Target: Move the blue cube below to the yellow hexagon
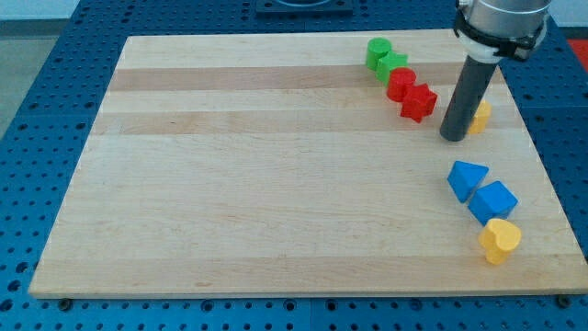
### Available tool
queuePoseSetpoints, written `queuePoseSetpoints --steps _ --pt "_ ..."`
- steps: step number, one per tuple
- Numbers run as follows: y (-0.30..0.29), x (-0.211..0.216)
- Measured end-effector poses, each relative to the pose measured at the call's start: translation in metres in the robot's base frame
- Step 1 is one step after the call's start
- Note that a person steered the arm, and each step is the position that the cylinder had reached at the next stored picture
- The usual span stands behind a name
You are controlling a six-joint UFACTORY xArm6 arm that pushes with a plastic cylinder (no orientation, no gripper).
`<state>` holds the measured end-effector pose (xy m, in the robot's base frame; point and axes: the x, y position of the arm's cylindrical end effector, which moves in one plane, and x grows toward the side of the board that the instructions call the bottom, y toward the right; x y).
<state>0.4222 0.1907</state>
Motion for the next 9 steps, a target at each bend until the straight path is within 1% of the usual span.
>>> queuePoseSetpoints --steps 1,3,4,5,6,7,8,9 --pt "-0.013 0.019" --pt "-0.062 0.060" --pt "-0.071 0.093" --pt "-0.065 0.140" --pt "-0.040 0.167" --pt "-0.005 0.185" --pt "0.011 0.195" --pt "0.020 0.192"
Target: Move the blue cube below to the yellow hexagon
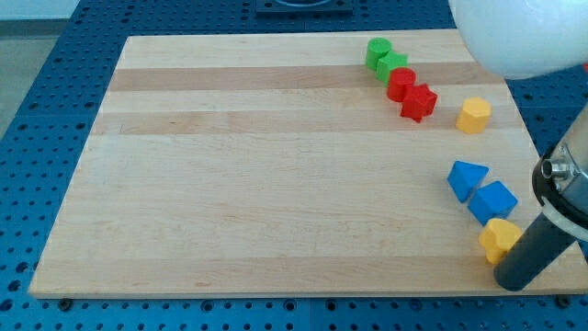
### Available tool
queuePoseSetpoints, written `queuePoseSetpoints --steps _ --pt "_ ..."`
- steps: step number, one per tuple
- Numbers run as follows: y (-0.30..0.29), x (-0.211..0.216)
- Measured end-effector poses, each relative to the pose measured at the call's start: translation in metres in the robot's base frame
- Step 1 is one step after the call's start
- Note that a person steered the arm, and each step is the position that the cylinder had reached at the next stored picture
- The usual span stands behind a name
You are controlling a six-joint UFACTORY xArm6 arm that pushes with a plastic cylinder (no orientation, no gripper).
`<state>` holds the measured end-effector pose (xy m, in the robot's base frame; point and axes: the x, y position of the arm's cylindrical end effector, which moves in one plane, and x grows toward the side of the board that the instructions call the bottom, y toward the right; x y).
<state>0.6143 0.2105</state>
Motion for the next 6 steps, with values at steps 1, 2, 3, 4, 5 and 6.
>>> queuePoseSetpoints --steps 1,2,3,4,5,6 --pt "0.003 -0.019" --pt "0.003 -0.037" --pt "0.003 -0.052" --pt "0.003 -0.067" --pt "0.003 -0.086" --pt "0.003 -0.109"
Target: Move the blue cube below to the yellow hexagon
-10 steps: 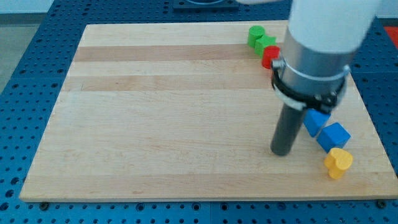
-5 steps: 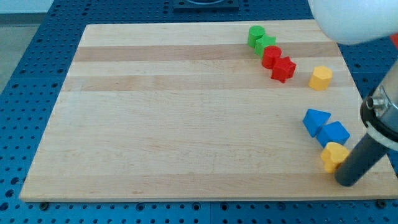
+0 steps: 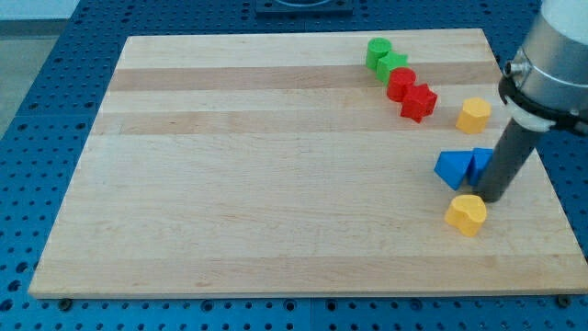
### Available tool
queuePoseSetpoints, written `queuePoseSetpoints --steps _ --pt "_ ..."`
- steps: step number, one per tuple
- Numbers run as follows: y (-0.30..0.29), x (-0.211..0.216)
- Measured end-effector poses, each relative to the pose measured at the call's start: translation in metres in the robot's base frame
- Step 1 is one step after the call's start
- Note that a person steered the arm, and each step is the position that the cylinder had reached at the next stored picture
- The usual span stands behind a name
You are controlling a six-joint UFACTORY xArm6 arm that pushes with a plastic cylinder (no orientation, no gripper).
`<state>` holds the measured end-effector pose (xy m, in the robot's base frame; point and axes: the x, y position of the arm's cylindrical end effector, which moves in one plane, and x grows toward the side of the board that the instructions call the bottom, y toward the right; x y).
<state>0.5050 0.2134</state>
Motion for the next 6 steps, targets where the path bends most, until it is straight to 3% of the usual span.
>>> queuePoseSetpoints --steps 6 --pt "0.006 -0.053"
